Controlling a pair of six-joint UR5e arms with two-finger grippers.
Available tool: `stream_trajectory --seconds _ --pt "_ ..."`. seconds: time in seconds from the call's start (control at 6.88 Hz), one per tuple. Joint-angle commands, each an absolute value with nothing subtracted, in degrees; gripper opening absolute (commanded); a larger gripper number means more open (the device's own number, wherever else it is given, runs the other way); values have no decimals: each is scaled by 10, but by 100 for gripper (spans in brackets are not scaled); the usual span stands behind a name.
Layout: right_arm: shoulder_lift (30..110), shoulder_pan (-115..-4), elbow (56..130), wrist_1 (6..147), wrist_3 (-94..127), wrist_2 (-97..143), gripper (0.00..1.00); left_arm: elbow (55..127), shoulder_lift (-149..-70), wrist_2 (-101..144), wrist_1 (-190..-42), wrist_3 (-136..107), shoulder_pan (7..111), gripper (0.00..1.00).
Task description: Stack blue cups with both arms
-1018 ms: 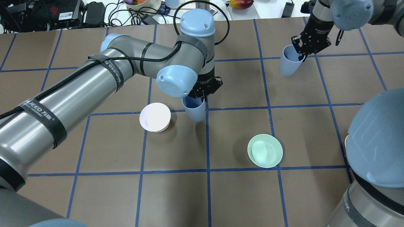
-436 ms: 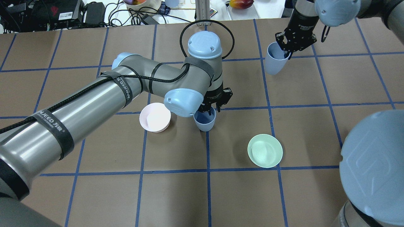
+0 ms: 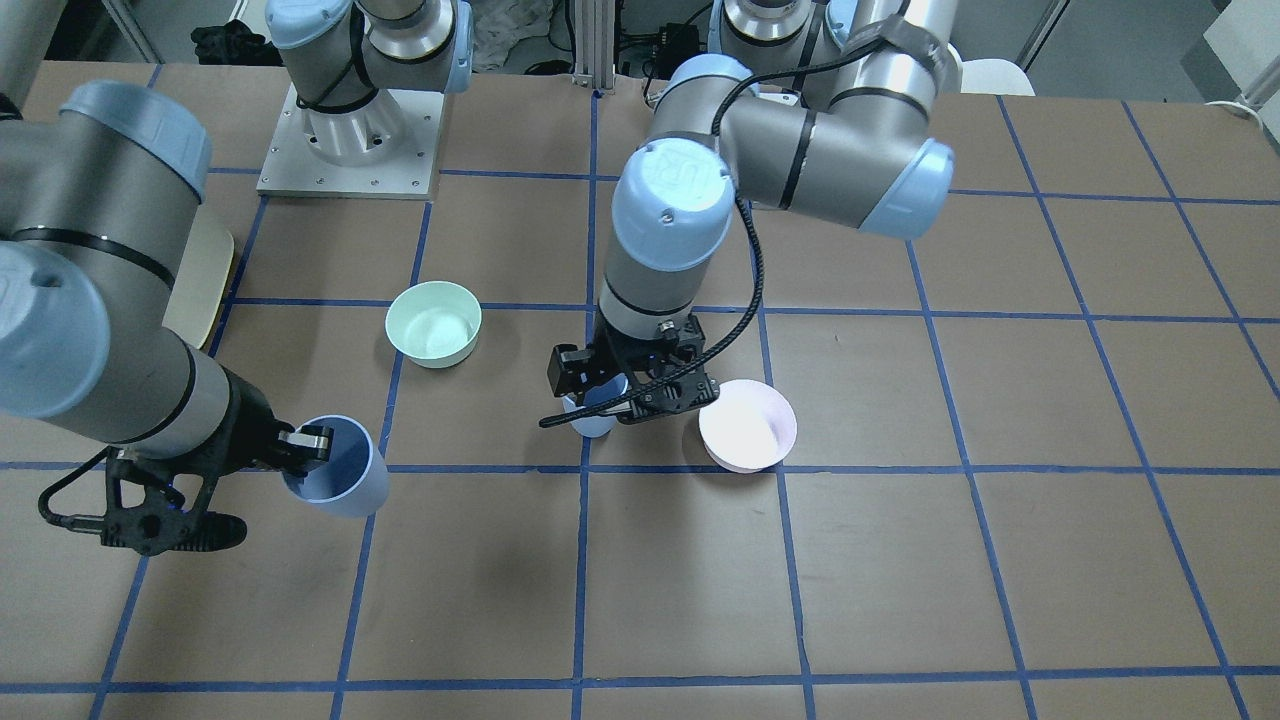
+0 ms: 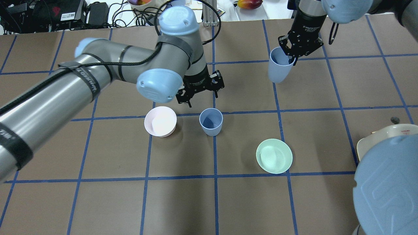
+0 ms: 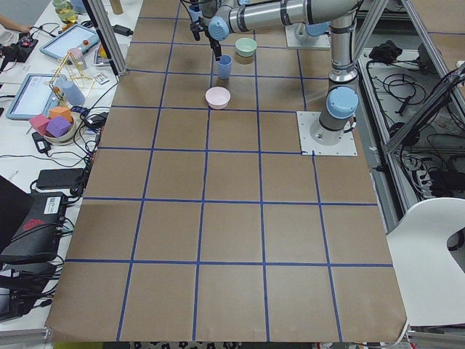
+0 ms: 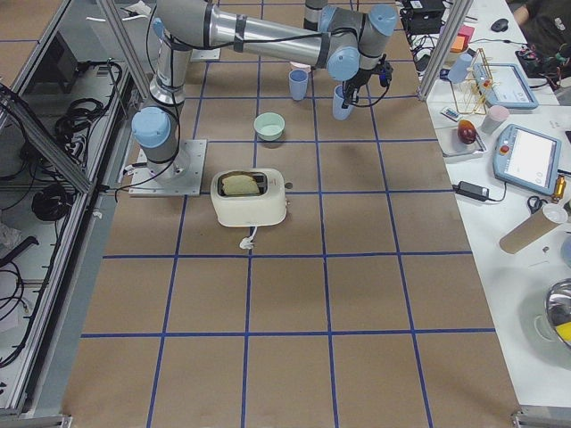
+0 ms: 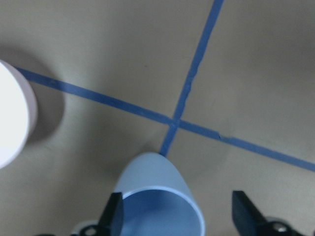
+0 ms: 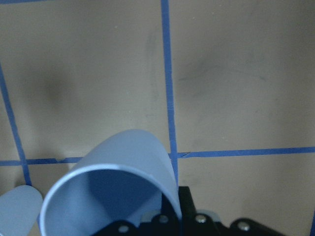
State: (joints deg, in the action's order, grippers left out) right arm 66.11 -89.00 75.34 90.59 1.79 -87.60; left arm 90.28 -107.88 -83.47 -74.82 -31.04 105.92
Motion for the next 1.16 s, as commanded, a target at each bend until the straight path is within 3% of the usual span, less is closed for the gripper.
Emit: stream_trajectory --seconds 0.0,0.29,0.73,1.02 --pt "680 -975 755 884 90 -875 0 862 -980 -832 -958 -147 1003 100" --pt "680 -1040 756 884 164 -842 0 867 -898 -845 -1022 -2 991 100" --pt "681 -1095 794 892 219 -833 0 875 -905 -904 -878 -9 950 100" --pt "682 -1096 799 890 220 -833 0 875 -900 -902 -878 -9 920 100"
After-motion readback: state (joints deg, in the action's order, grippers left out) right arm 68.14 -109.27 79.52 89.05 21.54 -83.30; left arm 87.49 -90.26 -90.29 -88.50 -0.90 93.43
